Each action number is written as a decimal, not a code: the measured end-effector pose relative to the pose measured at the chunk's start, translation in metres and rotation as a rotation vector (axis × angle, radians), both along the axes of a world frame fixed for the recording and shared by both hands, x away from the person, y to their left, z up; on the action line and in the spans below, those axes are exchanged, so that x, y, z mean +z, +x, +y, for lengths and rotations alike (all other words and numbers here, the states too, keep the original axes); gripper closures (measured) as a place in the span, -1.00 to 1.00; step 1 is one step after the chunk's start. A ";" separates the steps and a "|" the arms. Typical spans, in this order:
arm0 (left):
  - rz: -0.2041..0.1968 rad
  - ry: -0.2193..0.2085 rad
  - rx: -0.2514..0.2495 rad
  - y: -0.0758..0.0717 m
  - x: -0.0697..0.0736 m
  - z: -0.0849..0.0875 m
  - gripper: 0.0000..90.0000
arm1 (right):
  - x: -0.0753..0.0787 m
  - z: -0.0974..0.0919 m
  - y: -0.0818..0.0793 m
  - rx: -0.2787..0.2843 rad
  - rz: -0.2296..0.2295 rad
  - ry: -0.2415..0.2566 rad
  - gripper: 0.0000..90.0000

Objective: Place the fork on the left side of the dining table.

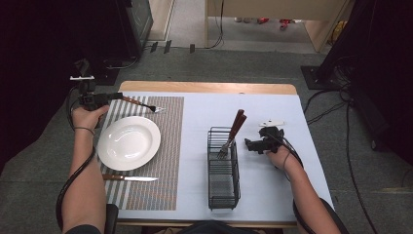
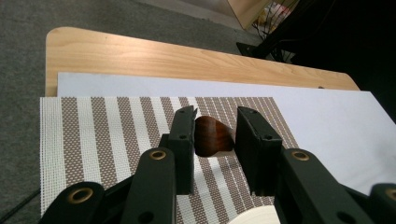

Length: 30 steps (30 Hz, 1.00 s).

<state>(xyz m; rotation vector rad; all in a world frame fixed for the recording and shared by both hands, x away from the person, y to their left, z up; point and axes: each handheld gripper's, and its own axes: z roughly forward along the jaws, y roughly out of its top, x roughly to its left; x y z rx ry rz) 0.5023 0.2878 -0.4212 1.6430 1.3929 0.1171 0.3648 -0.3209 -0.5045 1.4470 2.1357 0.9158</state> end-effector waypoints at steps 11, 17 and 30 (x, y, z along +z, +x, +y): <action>0.016 -0.008 0.019 0.001 -0.013 0.008 0.48 | 0.000 0.000 0.000 0.000 0.000 0.000 -1.00; 0.029 -0.013 0.020 0.001 -0.023 0.014 0.44 | 0.000 0.000 0.000 0.000 0.000 0.000 -1.00; 0.078 -0.031 0.011 0.005 -0.044 0.016 0.35 | 0.000 0.000 0.000 0.000 0.000 0.000 -1.00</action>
